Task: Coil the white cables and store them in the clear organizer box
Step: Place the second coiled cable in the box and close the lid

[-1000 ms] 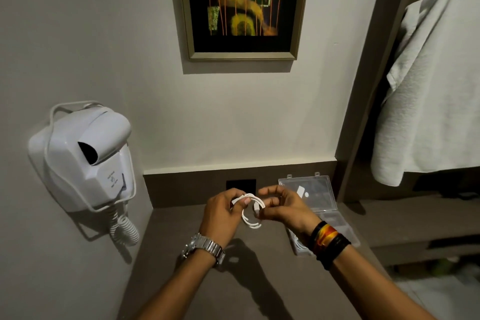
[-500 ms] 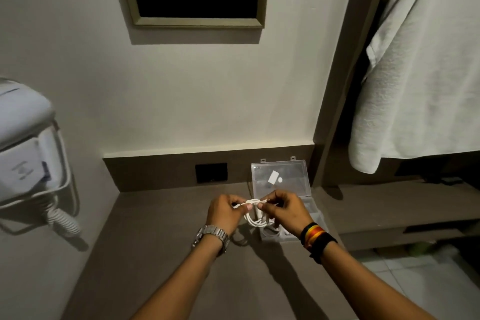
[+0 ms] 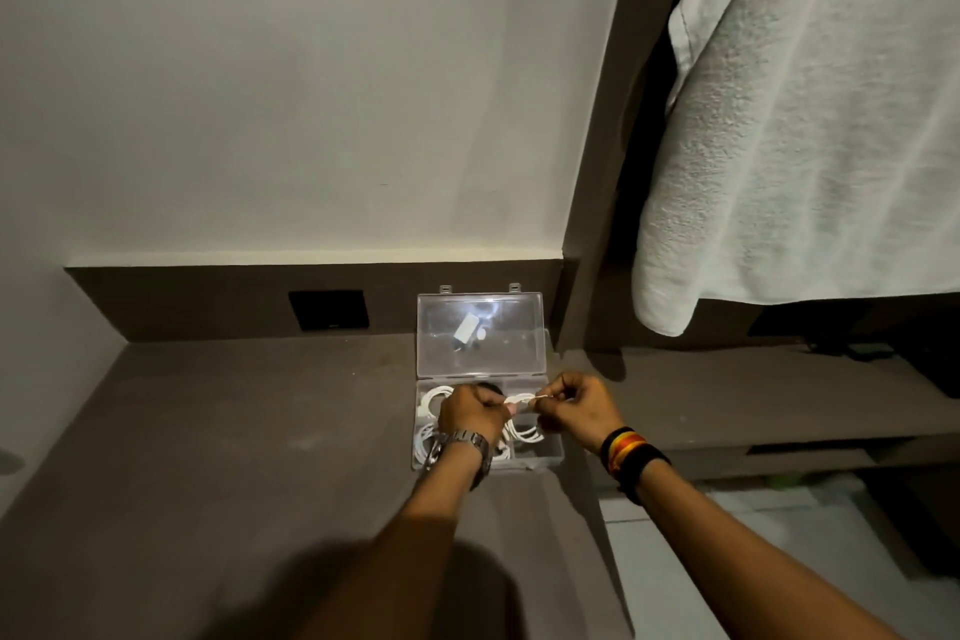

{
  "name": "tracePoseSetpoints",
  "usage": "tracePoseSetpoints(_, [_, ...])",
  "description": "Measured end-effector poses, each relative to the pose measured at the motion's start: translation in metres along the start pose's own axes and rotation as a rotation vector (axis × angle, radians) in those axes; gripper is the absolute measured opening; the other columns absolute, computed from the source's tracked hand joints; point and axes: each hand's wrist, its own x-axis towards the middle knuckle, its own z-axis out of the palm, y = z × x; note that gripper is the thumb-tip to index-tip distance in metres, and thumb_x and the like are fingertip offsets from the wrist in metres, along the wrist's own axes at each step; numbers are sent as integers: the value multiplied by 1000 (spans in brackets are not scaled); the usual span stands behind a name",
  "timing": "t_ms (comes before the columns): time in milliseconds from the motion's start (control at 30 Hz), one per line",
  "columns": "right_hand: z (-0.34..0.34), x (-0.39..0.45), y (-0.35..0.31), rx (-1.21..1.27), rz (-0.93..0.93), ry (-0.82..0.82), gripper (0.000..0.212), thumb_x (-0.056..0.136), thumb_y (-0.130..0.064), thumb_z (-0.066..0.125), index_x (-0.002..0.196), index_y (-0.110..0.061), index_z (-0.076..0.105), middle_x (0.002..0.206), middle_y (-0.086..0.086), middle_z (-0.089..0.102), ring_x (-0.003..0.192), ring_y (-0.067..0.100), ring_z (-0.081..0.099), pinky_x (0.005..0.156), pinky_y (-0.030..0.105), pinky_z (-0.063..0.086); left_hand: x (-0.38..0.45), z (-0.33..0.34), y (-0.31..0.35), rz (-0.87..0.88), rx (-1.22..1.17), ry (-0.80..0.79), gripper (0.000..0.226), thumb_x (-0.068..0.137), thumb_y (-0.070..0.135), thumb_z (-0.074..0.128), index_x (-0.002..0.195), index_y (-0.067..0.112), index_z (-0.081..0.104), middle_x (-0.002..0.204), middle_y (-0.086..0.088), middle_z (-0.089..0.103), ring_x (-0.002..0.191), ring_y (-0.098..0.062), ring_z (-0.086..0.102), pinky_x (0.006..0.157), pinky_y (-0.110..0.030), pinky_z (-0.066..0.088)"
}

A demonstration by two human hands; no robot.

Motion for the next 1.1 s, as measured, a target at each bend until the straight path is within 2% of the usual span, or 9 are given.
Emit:
tracePoseSetpoints(133, [-7, 13, 19, -44, 34, -8, 13, 83, -4, 81, 83, 4, 71, 67, 13, 73, 58, 20, 69, 63, 33, 63, 9, 17, -13, -126, -115, -84, 10, 84, 3, 72, 76, 7, 72, 65, -14, 61, 54, -23, 52, 60, -35, 50])
tracePoseSetpoints(267, [-8, 19, 37, -105, 100, -28, 11, 80, -5, 83, 75, -6, 72, 61, 4, 73, 54, 12, 69, 56, 25, 58, 17, 23, -30, -170, -118, -178, 18, 91, -6, 56, 102, -10, 69, 76, -18, 61, 54, -19, 52, 52, -28, 50])
tracePoseSetpoints(333, [-7, 20, 43, -116, 121, -44, 9, 81, -6, 82, 79, -3, 73, 67, 9, 77, 63, 20, 74, 63, 32, 63, 17, 23, -37, -137, -85, -201, 20, 89, -6, 58, 102, -7, 73, 77, -16, 61, 55, -17, 50, 51, -24, 43])
tracePoseSetpoints(400, [-5, 22, 45, -126, 126, -54, 8, 82, -6, 80, 83, -1, 74, 74, 15, 79, 72, 30, 76, 71, 40, 65, 18, 24, -42, -59, 36, -172, 19, 83, -3, 67, 96, 2, 78, 82, -11, 71, 62, -18, 60, 59, -26, 50])
tracePoseSetpoints(533, [0, 26, 43, -120, 136, -56, 9, 83, -9, 80, 82, -2, 74, 75, 16, 79, 69, 30, 76, 74, 44, 65, 20, 23, -43, -15, 150, -109, 19, 74, 5, 81, 92, 10, 80, 93, -10, 79, 89, -23, 73, 88, -32, 57])
tracePoseSetpoints(633, [0, 27, 46, -104, 142, -38, 13, 83, -11, 81, 83, 0, 74, 74, 17, 79, 77, 39, 76, 73, 50, 65, 24, 25, -43, -20, 149, -103, 16, 72, 6, 82, 87, 11, 80, 83, -11, 78, 66, -18, 71, 77, -34, 62])
tracePoseSetpoints(733, [2, 26, 48, -113, 145, -7, 12, 80, -10, 82, 77, -4, 72, 73, 19, 78, 66, 33, 74, 68, 50, 66, 21, 27, -38, -41, 109, -61, 15, 72, 0, 80, 79, 13, 75, 68, -9, 75, 48, -18, 67, 63, -38, 63])
tracePoseSetpoints(867, [4, 25, 51, -163, 137, 23, 16, 76, -11, 86, 72, -12, 71, 68, 11, 77, 66, 28, 76, 60, 37, 66, 16, 31, -35, -23, 108, -31, 23, 68, 0, 81, 69, 18, 67, 67, -13, 75, 55, -27, 73, 60, -37, 63])
tracePoseSetpoints(1100, [3, 28, 57, -139, 131, 32, 14, 75, -13, 86, 73, -11, 72, 69, 10, 77, 69, 30, 76, 68, 45, 67, 8, 36, -31, -70, -62, -38, 19, 69, 1, 83, 84, 4, 71, 72, -19, 75, 50, -24, 66, 59, -33, 59])
